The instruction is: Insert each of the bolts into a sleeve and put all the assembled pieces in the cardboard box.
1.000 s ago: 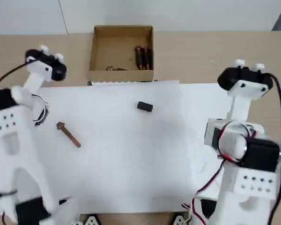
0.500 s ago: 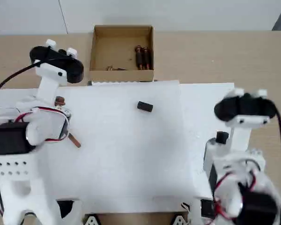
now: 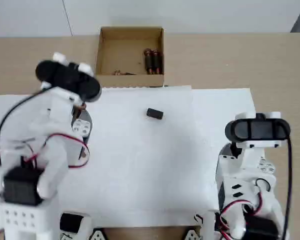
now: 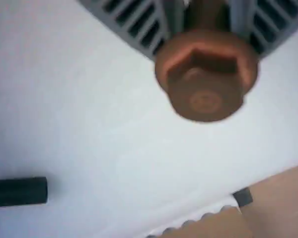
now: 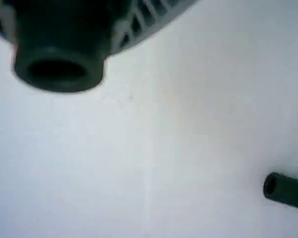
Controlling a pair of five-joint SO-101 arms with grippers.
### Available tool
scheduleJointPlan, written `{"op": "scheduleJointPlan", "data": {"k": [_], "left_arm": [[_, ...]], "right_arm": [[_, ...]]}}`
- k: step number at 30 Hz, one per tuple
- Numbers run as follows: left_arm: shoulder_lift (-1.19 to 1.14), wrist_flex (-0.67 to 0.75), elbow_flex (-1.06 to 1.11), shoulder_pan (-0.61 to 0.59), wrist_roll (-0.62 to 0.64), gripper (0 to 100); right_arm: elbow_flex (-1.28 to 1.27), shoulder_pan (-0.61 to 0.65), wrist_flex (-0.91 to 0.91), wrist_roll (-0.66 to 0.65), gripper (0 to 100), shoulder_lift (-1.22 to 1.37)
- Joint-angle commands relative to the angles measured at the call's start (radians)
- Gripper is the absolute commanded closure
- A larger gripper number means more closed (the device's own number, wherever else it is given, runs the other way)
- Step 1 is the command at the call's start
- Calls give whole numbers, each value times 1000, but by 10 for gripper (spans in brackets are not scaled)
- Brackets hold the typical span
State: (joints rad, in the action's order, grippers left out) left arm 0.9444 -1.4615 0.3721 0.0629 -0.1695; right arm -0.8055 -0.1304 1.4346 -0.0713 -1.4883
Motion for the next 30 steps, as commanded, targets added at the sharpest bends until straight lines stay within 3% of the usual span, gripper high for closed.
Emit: {"op": "scheduleJointPlan", "data": {"k": [1,6,16,21,30], "left_arm": [[199,181,203,11,40,994],[529,399,542,8,97,994],[833,417,780,6,354,995],[870,440,851,11,454,995],[872,631,1009,20,473,995]], "right_arm": [[-126,-2,-133,-8,995,-125],[-315,-2,-214,-12,995,-326],[-399,45,-257,-5,995,-308],[-482,163,-361,60,995,-308],[-654,476,-591,64,995,-308]]}}
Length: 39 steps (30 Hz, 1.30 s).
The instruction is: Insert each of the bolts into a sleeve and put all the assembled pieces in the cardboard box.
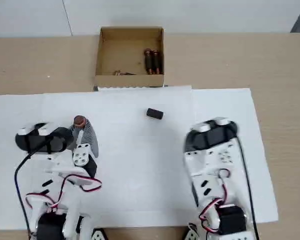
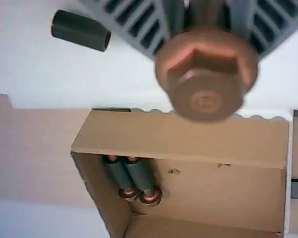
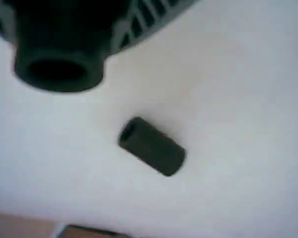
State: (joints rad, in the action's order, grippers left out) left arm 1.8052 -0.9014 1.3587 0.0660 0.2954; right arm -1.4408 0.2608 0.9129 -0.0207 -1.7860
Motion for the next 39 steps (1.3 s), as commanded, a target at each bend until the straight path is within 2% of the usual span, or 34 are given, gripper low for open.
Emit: {"op": "scheduleJointPlan", "data": {"k": [1,5,12,22,31,39], "left_arm": [[11,81,38,32,8,995],[12,115,74,126,11,995],[12,264,117,230,149,995],[12,327,117,241,301,994],[12,322,116,305,302,994],[12,321,116,315,302,994]], "right_arm": [[-34,119,-85,14,995,-10],[-94,236,-147,14,995,-10],[-155,378,-203,8,995,-10],[-132,406,-202,6,995,-10],[-144,470,-306,-64,995,-10],[-157,469,-308,-78,995,-10]]}}
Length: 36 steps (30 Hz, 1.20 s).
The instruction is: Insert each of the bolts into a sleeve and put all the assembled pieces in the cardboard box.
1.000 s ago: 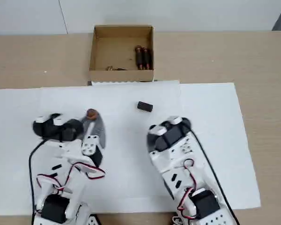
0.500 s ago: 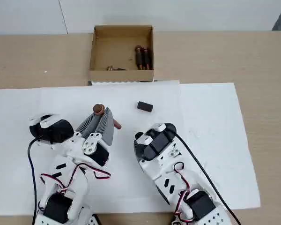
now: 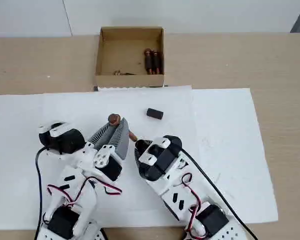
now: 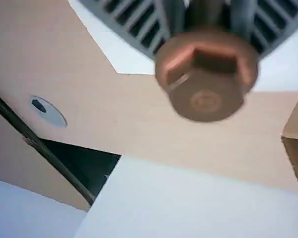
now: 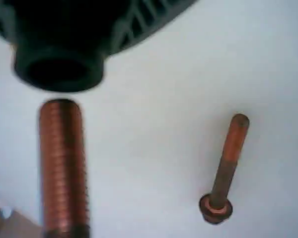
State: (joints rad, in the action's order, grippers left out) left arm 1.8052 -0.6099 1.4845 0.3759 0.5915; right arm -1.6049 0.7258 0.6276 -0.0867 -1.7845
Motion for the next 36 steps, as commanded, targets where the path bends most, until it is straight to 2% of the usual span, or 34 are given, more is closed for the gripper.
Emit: {"op": "scheduleJointPlan", "data": {"k": [1,22,27,36], "left_arm": [[12,29,-10,5,6,994],[12,29,-12,6,6,994],[12,-5,-12,63,6,994],[12,-29,-13,63,5,994]], "right_arm": [[2,1,-21,-12,995,-12],[-21,4,-91,-15,995,-12],[-21,4,-91,-15,995,-12],[-15,4,-91,-18,995,-12]]}}
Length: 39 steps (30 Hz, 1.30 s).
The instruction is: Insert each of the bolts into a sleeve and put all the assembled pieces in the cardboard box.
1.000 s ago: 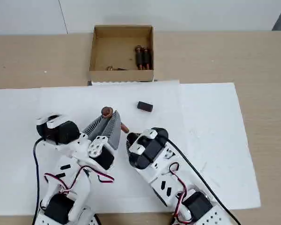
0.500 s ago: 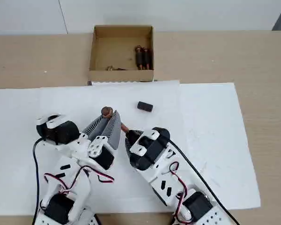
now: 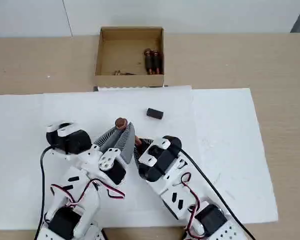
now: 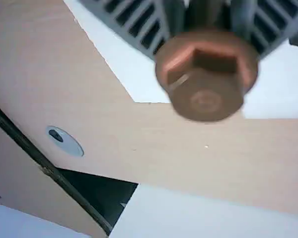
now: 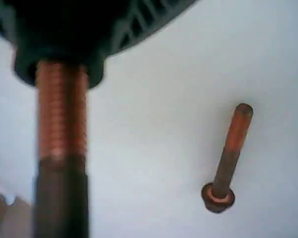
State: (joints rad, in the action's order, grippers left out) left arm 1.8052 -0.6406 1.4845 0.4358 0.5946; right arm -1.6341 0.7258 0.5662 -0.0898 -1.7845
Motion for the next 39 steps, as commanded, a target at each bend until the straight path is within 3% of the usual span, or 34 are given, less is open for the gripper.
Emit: {"op": "scheduleJointPlan", "data": {"k": [1,11,23,29,39], "left_arm": [[12,-8,-13,8,0,994],[11,-219,-12,66,-49,994],[11,-242,-5,98,-98,988],[11,-313,-12,95,-184,812],[11,-330,-94,-5,-296,805]], "right_arm": [[14,4,-30,-34,995,-12],[9,5,-134,-184,995,-12],[15,33,-136,-201,995,-12],[15,33,-136,-201,995,-12],[6,31,-127,-201,995,-12]]}}
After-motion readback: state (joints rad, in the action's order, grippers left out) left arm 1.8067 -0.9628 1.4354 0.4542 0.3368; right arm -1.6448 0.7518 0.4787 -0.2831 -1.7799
